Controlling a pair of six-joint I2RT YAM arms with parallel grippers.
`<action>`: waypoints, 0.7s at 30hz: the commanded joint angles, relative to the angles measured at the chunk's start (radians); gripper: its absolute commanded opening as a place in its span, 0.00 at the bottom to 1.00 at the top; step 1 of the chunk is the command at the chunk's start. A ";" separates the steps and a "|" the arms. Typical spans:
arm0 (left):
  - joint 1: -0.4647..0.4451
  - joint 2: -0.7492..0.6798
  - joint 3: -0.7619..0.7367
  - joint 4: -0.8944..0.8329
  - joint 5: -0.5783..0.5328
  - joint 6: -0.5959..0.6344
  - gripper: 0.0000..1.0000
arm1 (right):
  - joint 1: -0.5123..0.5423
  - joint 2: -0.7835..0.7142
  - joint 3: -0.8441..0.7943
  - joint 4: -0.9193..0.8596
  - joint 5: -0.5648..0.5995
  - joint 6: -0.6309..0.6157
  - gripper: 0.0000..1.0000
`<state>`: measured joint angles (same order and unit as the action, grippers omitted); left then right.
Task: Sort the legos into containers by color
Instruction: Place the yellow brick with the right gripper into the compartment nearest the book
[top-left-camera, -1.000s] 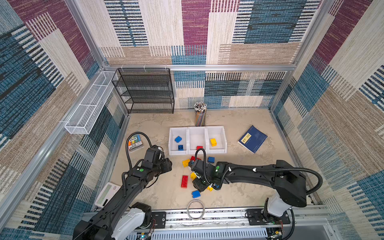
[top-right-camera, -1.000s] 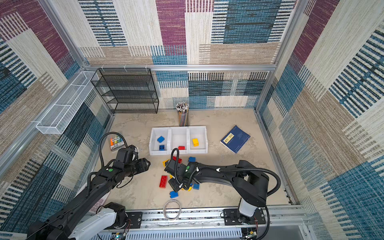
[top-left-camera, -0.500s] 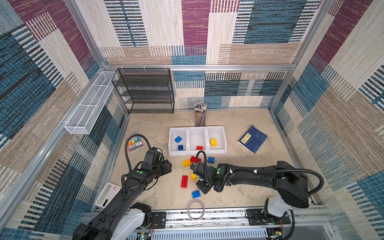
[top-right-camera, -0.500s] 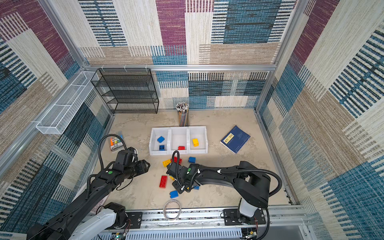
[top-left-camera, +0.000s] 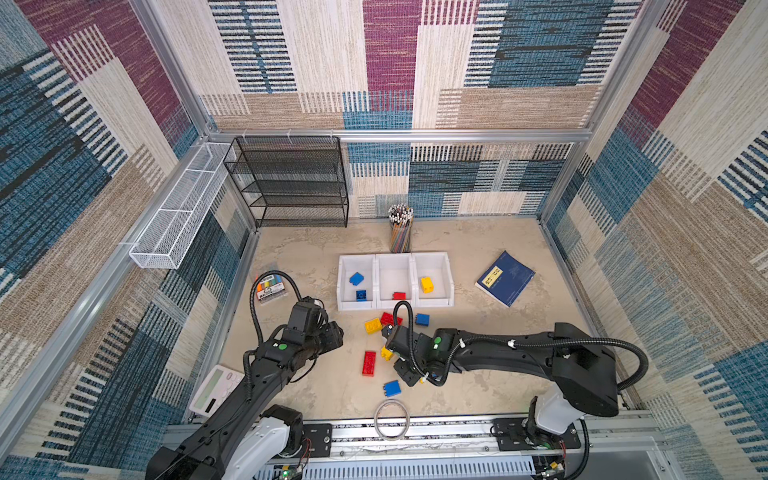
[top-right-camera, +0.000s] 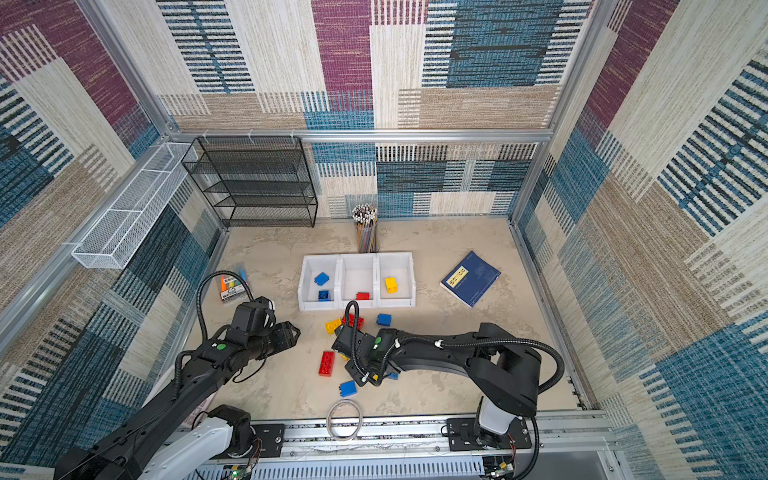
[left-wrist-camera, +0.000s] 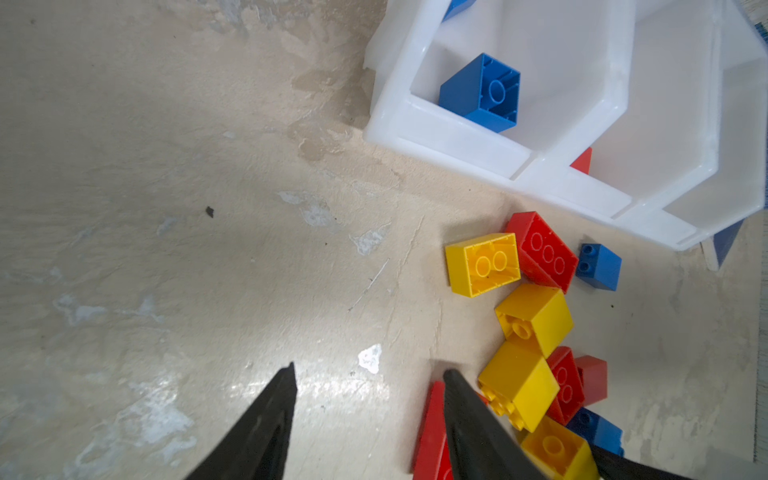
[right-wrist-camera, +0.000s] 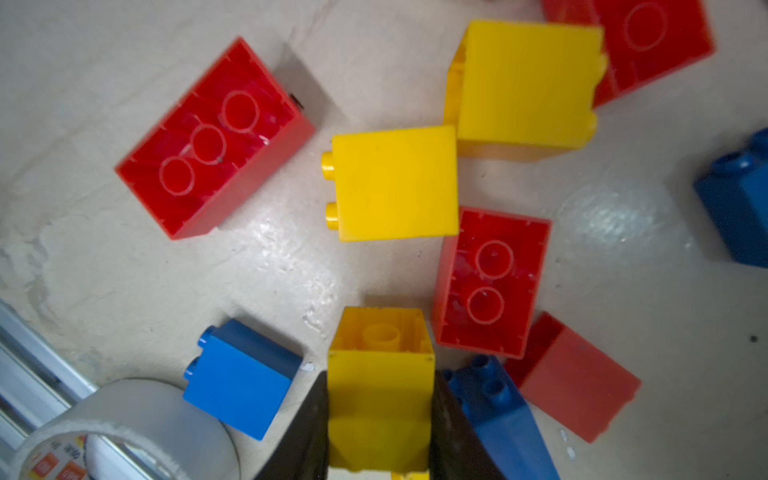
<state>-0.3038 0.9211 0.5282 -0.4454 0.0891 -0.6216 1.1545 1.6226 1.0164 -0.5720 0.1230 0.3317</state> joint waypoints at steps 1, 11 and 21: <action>0.001 -0.006 0.000 0.019 0.010 -0.008 0.60 | -0.016 -0.052 0.027 0.024 0.082 -0.035 0.31; 0.001 -0.032 -0.011 0.011 0.027 -0.014 0.60 | -0.394 -0.073 0.196 0.061 0.141 -0.130 0.31; 0.000 -0.094 -0.030 -0.027 0.023 -0.026 0.60 | -0.449 0.112 0.386 0.072 0.068 -0.182 0.31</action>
<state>-0.3038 0.8398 0.5030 -0.4545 0.1112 -0.6292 0.7074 1.7069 1.3750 -0.5129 0.2043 0.1650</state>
